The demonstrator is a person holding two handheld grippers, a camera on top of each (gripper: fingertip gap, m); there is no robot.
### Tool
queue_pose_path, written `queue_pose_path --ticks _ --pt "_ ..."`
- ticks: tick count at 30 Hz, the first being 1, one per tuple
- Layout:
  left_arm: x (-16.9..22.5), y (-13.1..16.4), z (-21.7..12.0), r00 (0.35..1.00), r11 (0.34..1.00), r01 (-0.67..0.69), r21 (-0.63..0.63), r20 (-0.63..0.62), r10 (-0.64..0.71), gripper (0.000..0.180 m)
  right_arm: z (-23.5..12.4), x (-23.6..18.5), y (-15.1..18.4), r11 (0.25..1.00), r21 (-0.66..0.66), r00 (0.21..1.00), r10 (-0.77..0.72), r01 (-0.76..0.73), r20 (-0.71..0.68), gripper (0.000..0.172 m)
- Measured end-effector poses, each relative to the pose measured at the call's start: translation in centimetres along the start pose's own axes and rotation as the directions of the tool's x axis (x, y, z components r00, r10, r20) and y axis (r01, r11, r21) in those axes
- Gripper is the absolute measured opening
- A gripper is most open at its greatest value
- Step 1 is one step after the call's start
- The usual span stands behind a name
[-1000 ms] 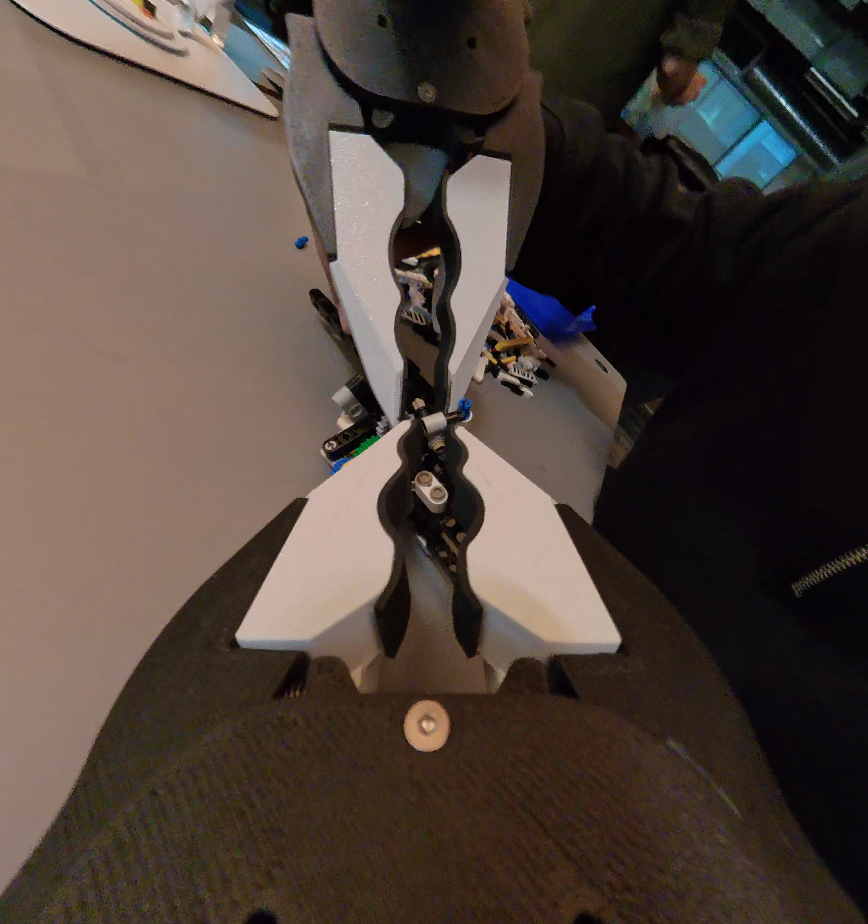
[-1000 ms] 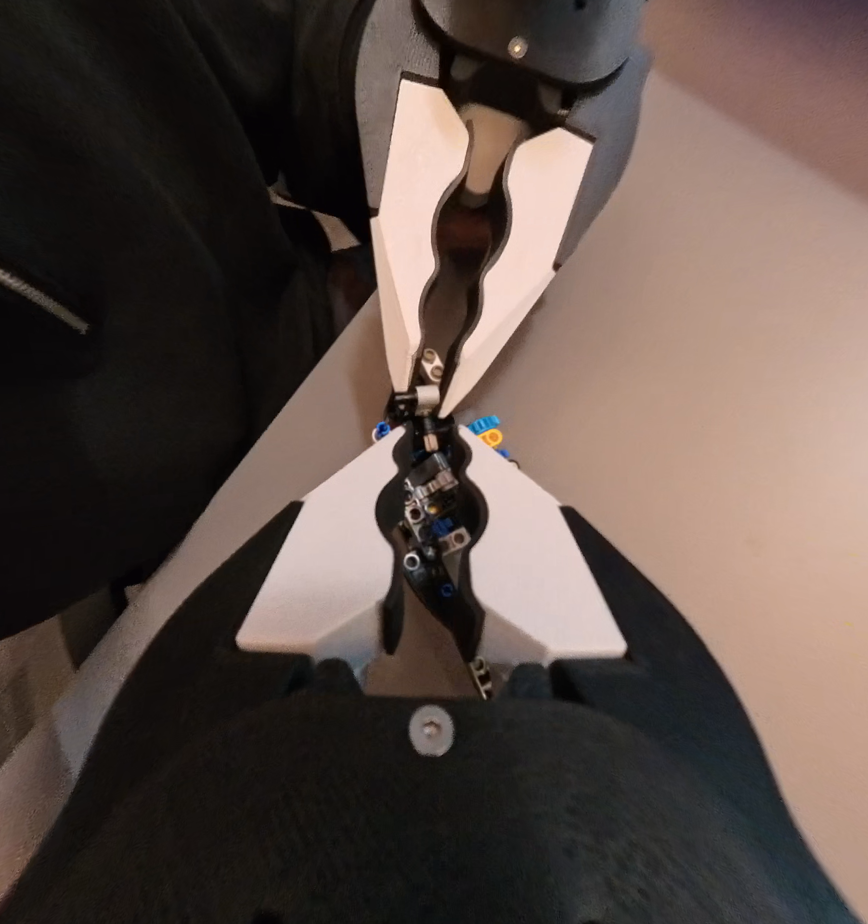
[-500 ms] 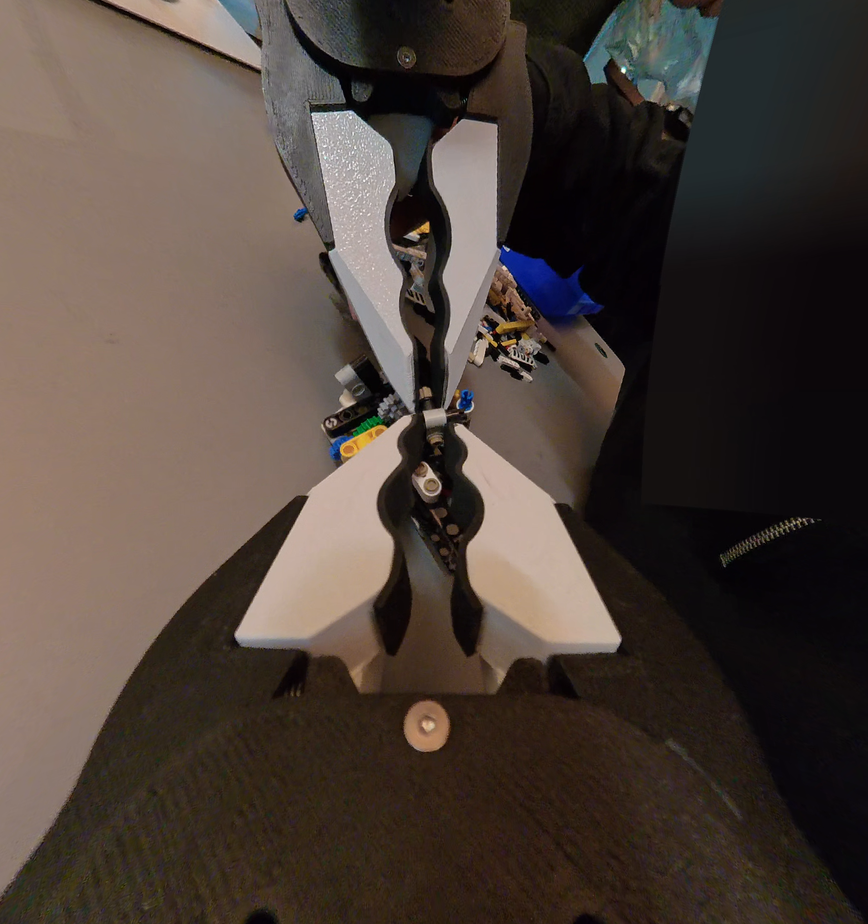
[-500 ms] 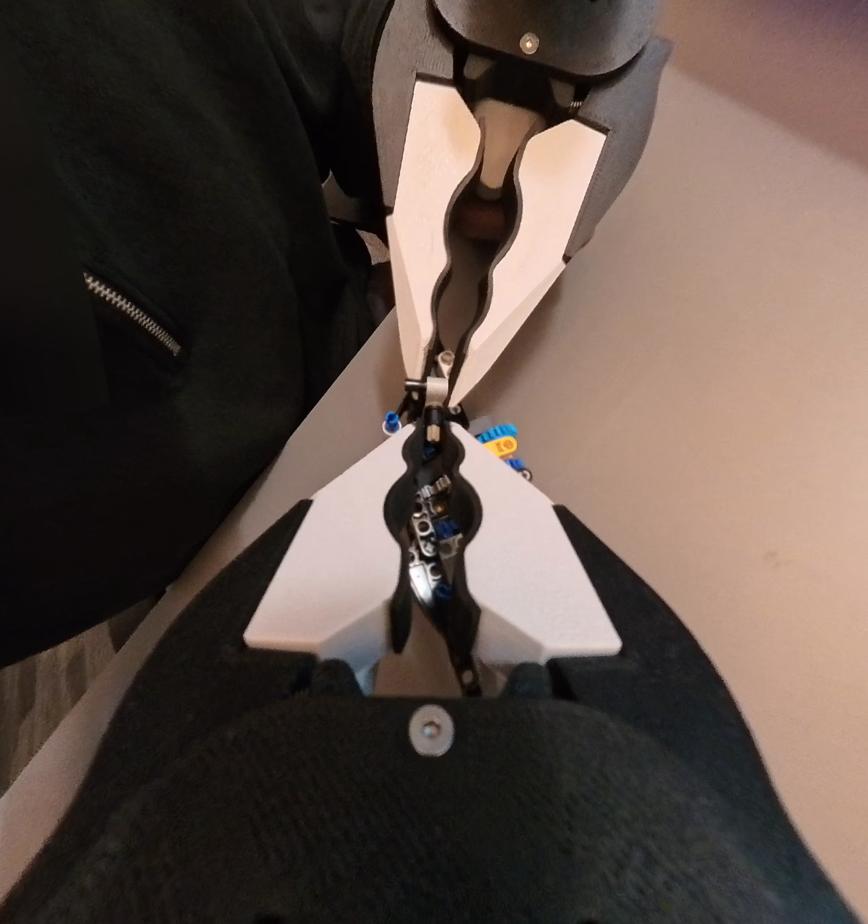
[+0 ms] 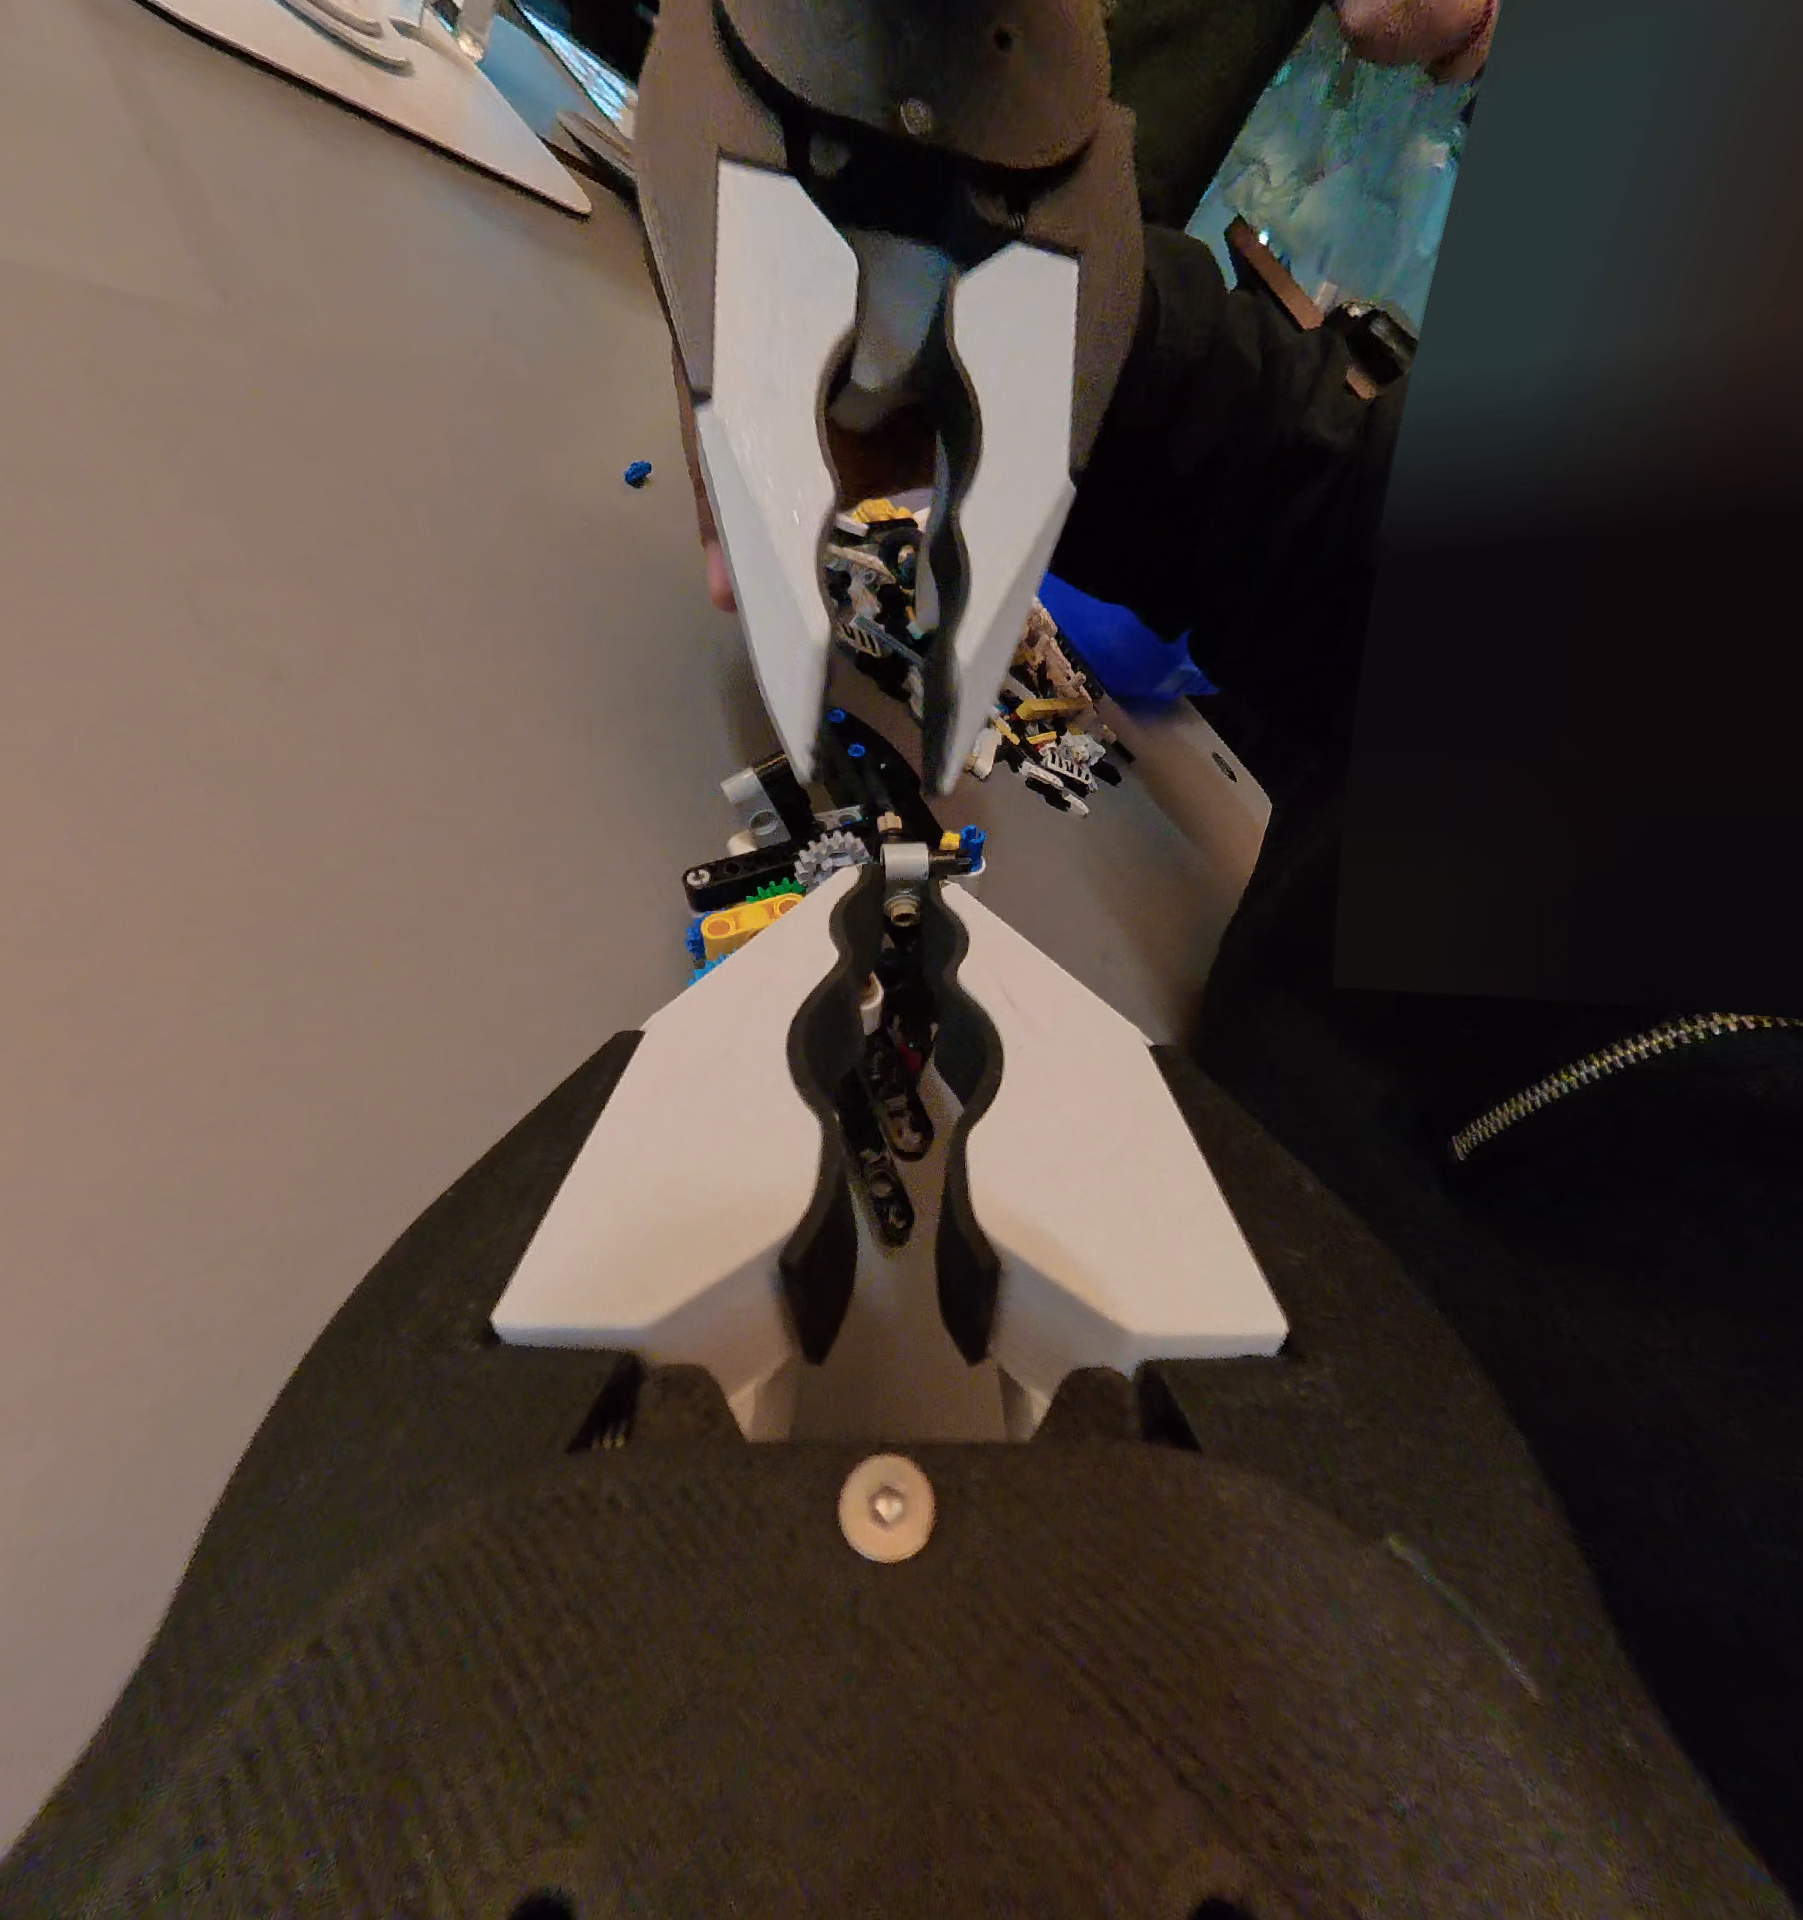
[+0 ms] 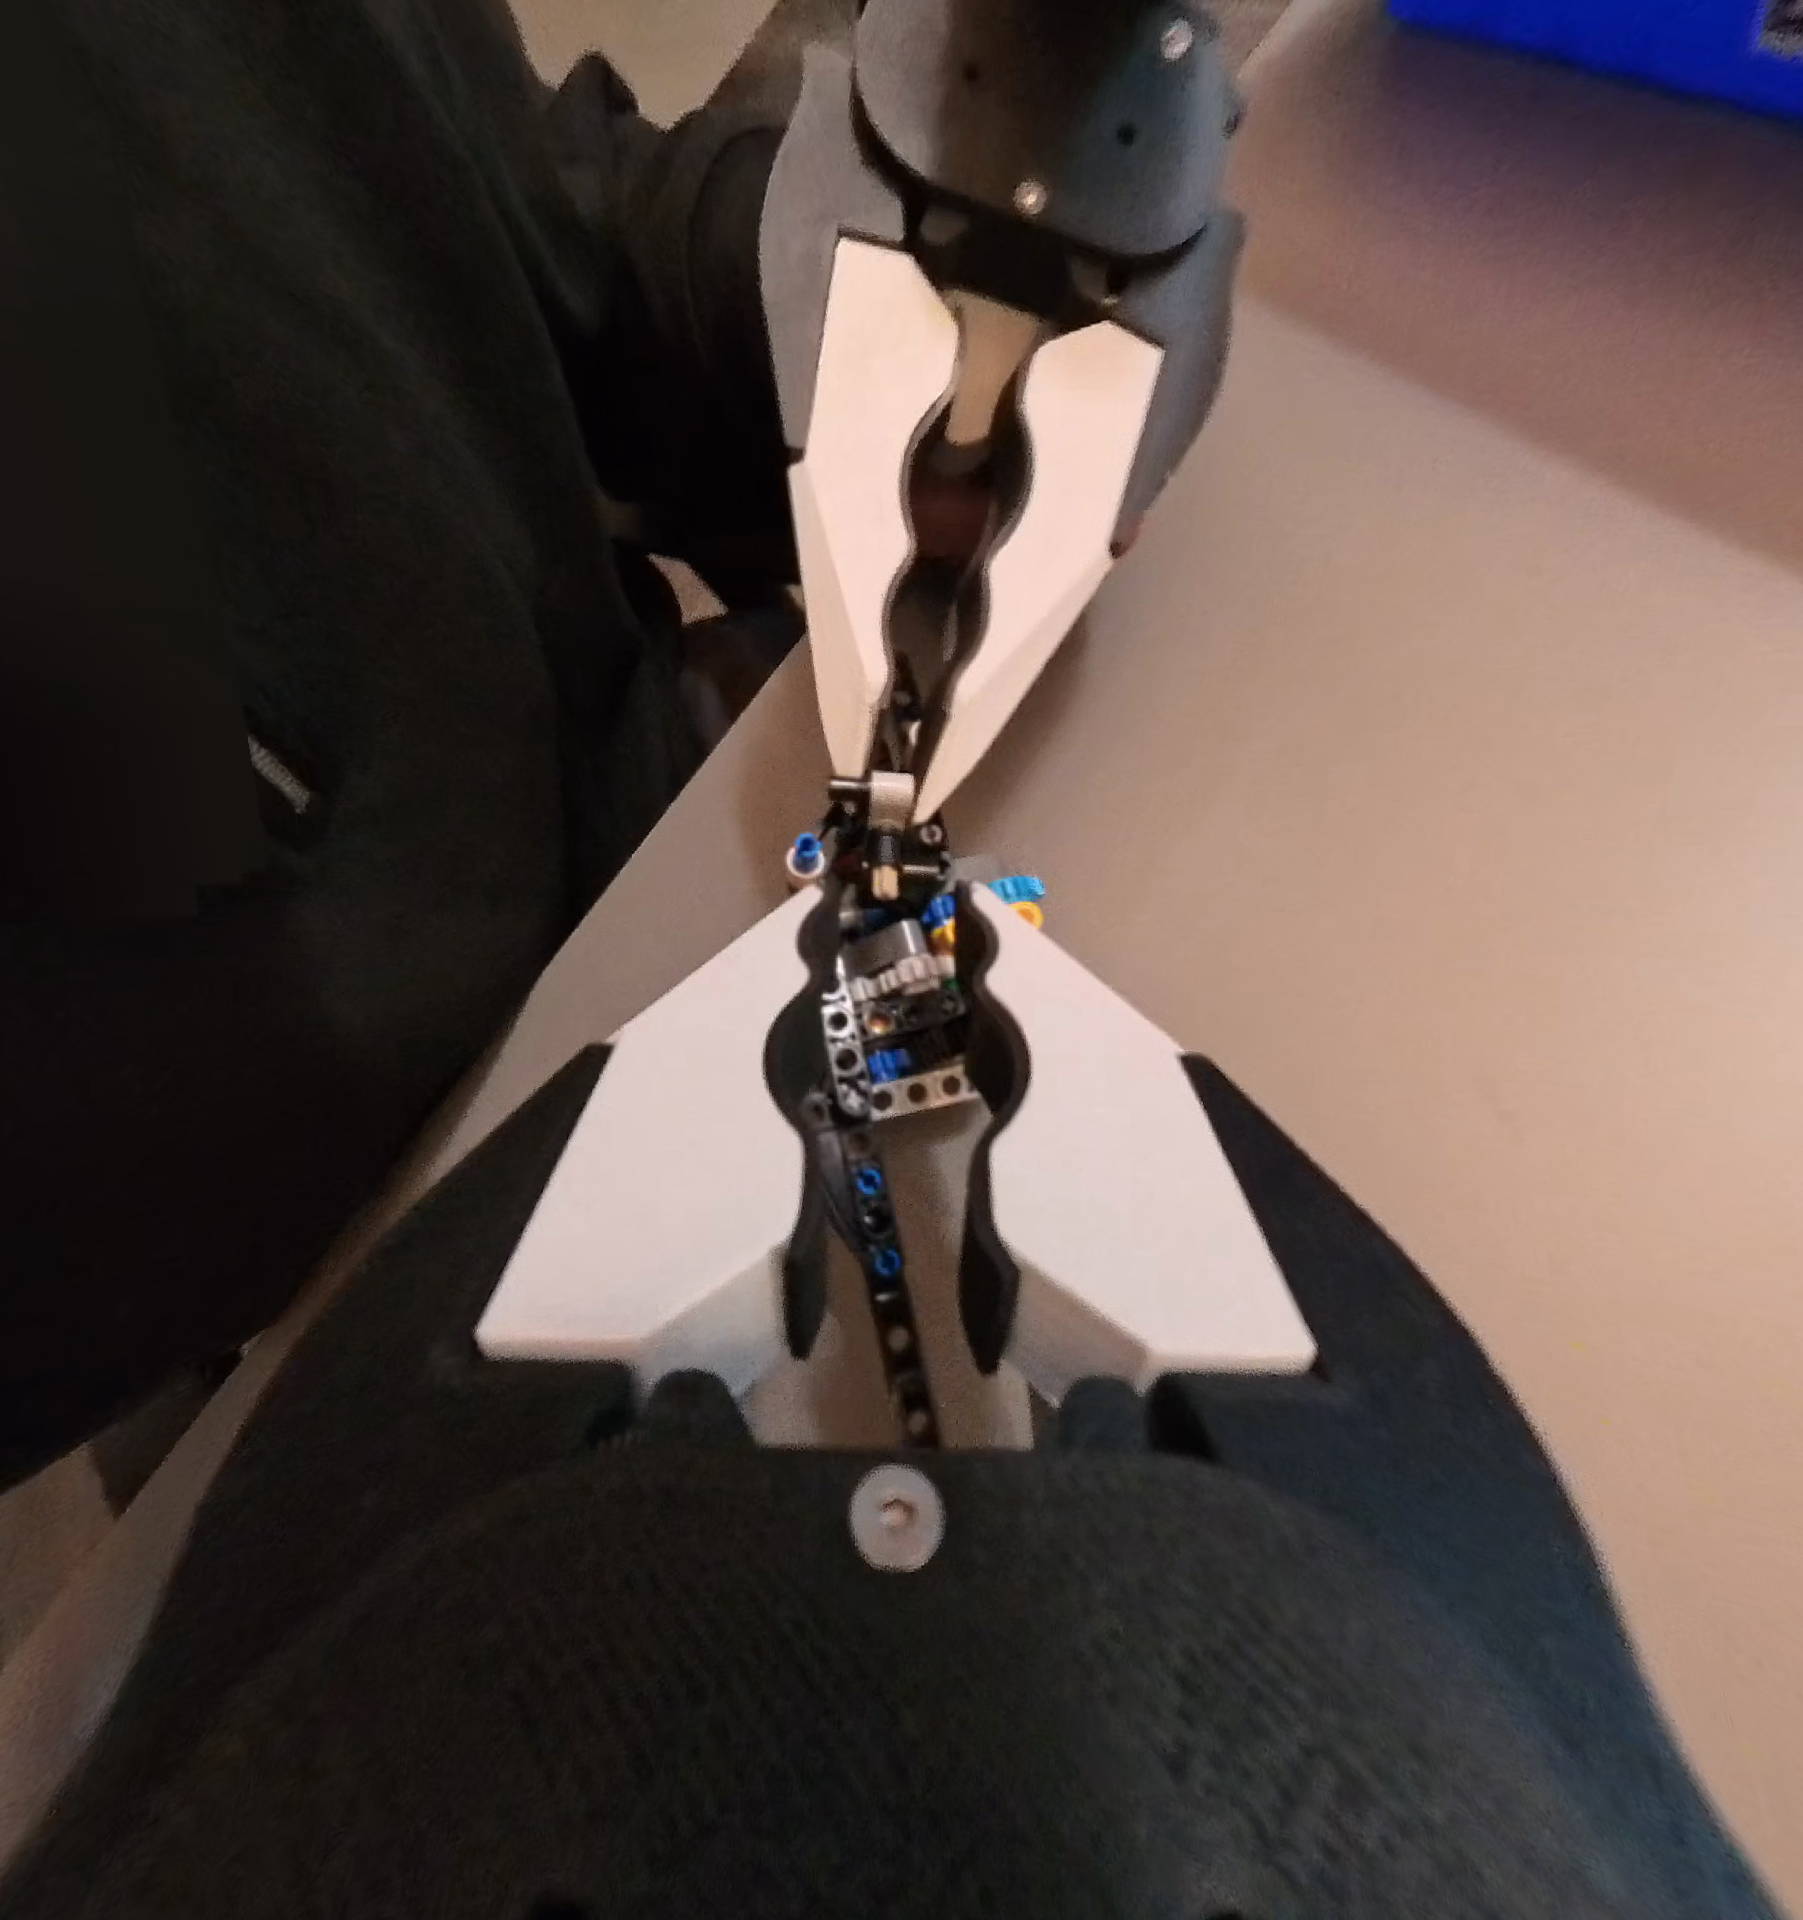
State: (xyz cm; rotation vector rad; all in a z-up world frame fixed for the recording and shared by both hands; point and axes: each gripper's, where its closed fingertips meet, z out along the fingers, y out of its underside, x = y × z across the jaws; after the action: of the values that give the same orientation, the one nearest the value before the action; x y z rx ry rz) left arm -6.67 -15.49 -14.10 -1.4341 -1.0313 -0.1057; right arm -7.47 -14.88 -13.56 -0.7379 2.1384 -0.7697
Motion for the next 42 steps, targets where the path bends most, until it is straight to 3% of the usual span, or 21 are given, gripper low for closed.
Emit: queue_pose_path --ticks 4,7,13,20,22,24,31,33,37,42 --pt "0.1 0.1 0.2 1.000 1.000 -0.003 -0.006 -0.008 0.003 0.004 1.6 -0.5 0.1 0.998 -0.065 1.000 -0.021 0.021 -0.005 0.005" --pt "0.1 0.1 0.3 1.000 1.000 -0.006 -0.006 -0.017 0.006 0.004 1.7 -0.5 0.1 0.996 -0.087 1.000 -0.002 0.003 0.008 0.005" --pt "-0.1 -0.4 -0.2 0.999 0.999 0.004 0.036 0.038 -0.006 0.004 1.2 -0.1 -0.5 1.000 0.015 0.999 0.026 -0.026 -0.021 0.004" --pt "-0.1 0.0 -0.2 0.998 0.998 0.053 0.030 0.026 -0.054 0.004 0.8 -0.2 0.3 0.999 0.002 0.998 0.040 -0.040 -0.042 0.004" --pt "-2.0 0.1 -2.5 0.990 0.997 0.053 0.052 0.128 -0.059 0.003 -1.0 0.5 1.5 0.997 -0.001 0.994 0.075 -0.075 -0.077 0.004" --pt "-2.2 0.0 -4.7 0.987 0.989 0.102 0.103 0.111 -0.113 0.003 -2.2 0.5 2.2 0.992 0.045 0.988 0.124 -0.120 -0.090 0.003" --pt "-0.7 -1.1 -3.4 0.994 0.981 0.093 0.170 0.047 -0.103 0.003 -1.7 2.1 2.2 0.988 0.036 0.974 0.151 -0.147 -0.168 0.006" --pt "-0.5 -1.3 -3.4 0.993 0.974 0.106 0.201 0.036 -0.116 0.003 -2.2 3.0 2.1 0.987 0.036 0.960 0.160 -0.156 -0.231 0.017" --pt "0.4 -1.7 -3.5 0.989 0.956 0.141 0.257 0.011 -0.148 0.003 -3.4 3.2 1.4 0.994 0.065 0.921 0.111 -0.093 -0.373 0.036" --pt "2.5 -2.3 -2.7 0.963 0.913 0.265 0.311 -0.131 -0.235 0.003 -3.4 -1.2 -1.6 0.979 0.158 0.889 -0.041 0.127 -0.457 0.037"
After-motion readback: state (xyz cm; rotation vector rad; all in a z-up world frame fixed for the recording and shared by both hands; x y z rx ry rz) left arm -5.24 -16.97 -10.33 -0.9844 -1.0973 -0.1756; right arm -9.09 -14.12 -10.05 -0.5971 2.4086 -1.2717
